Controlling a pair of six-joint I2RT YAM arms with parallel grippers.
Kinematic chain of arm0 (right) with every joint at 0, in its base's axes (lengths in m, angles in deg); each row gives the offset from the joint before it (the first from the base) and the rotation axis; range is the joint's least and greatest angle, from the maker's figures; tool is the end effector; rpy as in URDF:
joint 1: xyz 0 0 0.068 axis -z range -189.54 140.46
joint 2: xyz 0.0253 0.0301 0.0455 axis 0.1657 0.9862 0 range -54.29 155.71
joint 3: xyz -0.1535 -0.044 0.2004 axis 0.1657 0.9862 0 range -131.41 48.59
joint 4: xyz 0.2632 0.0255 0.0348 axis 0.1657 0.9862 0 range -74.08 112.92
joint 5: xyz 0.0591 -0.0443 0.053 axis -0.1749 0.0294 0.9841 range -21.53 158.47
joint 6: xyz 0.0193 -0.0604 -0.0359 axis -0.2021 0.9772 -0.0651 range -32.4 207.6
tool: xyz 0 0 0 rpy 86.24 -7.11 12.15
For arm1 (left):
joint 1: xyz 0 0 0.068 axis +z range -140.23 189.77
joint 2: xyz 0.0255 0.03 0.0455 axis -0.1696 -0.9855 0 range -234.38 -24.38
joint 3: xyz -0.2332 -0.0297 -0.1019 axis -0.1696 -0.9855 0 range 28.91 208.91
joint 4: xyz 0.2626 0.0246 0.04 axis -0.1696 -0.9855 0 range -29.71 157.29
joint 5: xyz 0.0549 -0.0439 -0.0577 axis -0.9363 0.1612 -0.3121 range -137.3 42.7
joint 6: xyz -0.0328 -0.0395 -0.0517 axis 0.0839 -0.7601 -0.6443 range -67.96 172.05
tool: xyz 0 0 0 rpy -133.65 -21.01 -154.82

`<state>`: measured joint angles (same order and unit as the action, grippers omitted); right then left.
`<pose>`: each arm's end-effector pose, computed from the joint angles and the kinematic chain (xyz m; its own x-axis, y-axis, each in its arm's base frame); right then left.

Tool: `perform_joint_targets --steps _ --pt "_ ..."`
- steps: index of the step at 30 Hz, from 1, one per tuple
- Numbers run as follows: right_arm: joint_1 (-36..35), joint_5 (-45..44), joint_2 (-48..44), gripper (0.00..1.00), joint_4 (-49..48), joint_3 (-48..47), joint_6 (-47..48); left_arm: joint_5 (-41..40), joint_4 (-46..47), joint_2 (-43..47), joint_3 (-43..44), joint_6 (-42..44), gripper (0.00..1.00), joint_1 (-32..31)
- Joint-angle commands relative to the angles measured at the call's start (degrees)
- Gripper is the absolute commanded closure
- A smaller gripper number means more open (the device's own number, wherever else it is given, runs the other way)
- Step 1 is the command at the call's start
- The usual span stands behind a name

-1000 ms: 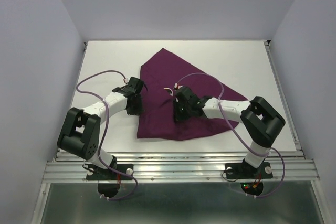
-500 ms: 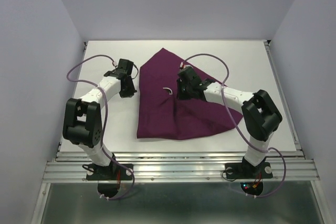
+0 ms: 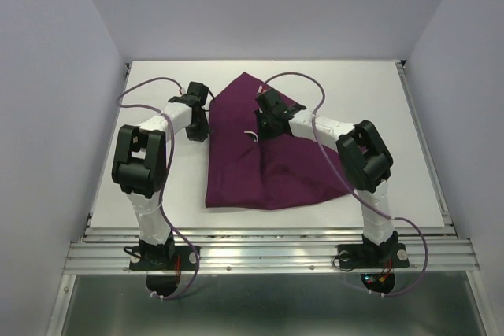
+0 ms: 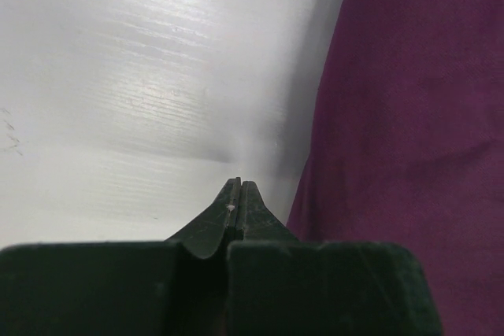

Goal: Prepare the surgical pack
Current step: Pack the surgical kit at the center of the board.

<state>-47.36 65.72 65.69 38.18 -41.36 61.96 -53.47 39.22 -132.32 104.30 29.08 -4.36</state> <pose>0.3751 0.2874 0.1474 -0.8185 -0.0881 -0.5678 -0.2608 0.9375 0.2305 0.3948 -0.0927 0.1470 -0.8527 -0.1853 -0.4884 -0.1534 0.9826 -0.1051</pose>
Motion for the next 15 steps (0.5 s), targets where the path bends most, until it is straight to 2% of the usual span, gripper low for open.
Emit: perform_joint_targets --steps 1,4,8,12,15 --pt "-0.2 -1.2 -0.4 0.82 0.2 -4.1 1.0 -0.7 -1.2 1.2 3.4 1.1 1.0 0.0" --pt "0.4 -4.0 -0.3 0.82 0.9 -5.0 1.7 -3.0 -2.2 1.5 4.7 1.2 1.0 0.0" --pt "4.0 -4.8 -0.7 0.81 0.9 -5.5 1.8 -5.5 -0.8 6.2 4.7 0.5 1.0 0.0" --pt "7.4 -4.9 0.7 0.78 1.7 -9.1 3.2 -3.2 -0.2 6.7 6.9 1.2 1.0 -0.1" --pt "8.9 -4.6 4.1 0.74 3.7 -15.3 4.2 1.1 -0.9 4.2 9.1 2.5 1.0 -0.1"
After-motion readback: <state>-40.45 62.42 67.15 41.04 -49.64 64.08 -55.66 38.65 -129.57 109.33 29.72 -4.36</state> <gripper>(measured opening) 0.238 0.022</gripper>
